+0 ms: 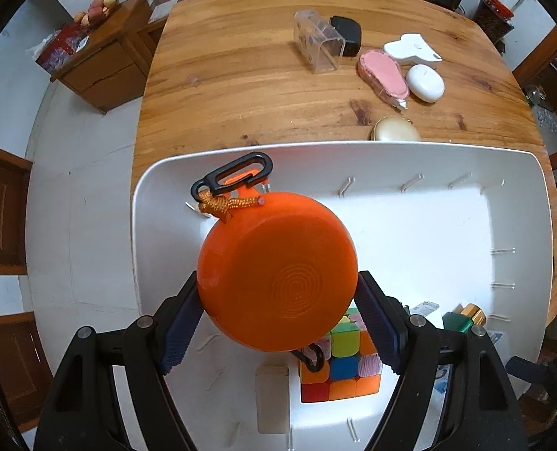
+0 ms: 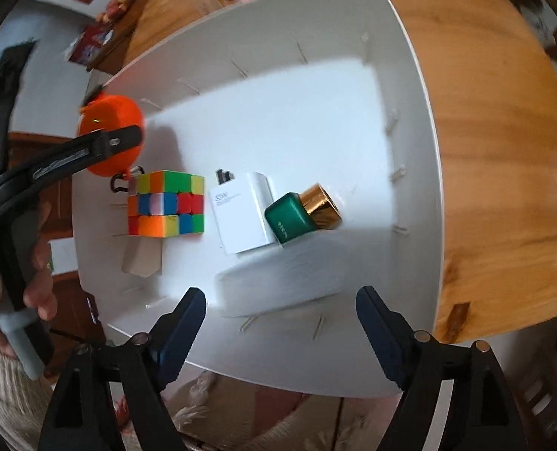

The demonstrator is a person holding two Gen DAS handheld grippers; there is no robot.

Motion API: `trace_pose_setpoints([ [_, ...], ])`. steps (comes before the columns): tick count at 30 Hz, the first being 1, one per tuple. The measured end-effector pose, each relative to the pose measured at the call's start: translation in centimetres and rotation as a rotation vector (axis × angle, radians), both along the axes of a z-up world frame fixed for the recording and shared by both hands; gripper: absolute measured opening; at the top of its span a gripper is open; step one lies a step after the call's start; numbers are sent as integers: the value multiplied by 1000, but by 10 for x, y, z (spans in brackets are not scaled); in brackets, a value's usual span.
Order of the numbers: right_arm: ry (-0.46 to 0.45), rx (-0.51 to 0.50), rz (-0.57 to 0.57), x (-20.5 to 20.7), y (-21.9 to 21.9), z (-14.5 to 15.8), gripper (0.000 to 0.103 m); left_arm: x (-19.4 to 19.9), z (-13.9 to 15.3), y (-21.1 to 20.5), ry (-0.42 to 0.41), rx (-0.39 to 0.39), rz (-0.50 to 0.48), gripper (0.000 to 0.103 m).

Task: Organize rigid objects
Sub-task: 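Carry the orange case and clear box into the tray and release both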

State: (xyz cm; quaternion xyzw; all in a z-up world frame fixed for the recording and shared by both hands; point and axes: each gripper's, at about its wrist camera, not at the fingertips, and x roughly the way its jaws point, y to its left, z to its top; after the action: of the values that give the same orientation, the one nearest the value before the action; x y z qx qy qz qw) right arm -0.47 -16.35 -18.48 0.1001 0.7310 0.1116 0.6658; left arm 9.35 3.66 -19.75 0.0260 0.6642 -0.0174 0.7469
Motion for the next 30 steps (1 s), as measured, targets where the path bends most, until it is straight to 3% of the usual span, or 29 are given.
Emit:
trace_pose_setpoints([
  [6,-97,10,-12,2,3,22,83,1,1,-2,0,0,-2,81],
  [11,-165,38,-26,9,-3,40,83,-1,36,-10,-122,27,-52,90],
  [20,-231,45,-38,17,1,60,83,-4,90,-9,-228,-42,-69,90],
  [30,-267,40,-22,17,7,73,83,-8,118,12,-262,-97,-26,90],
])
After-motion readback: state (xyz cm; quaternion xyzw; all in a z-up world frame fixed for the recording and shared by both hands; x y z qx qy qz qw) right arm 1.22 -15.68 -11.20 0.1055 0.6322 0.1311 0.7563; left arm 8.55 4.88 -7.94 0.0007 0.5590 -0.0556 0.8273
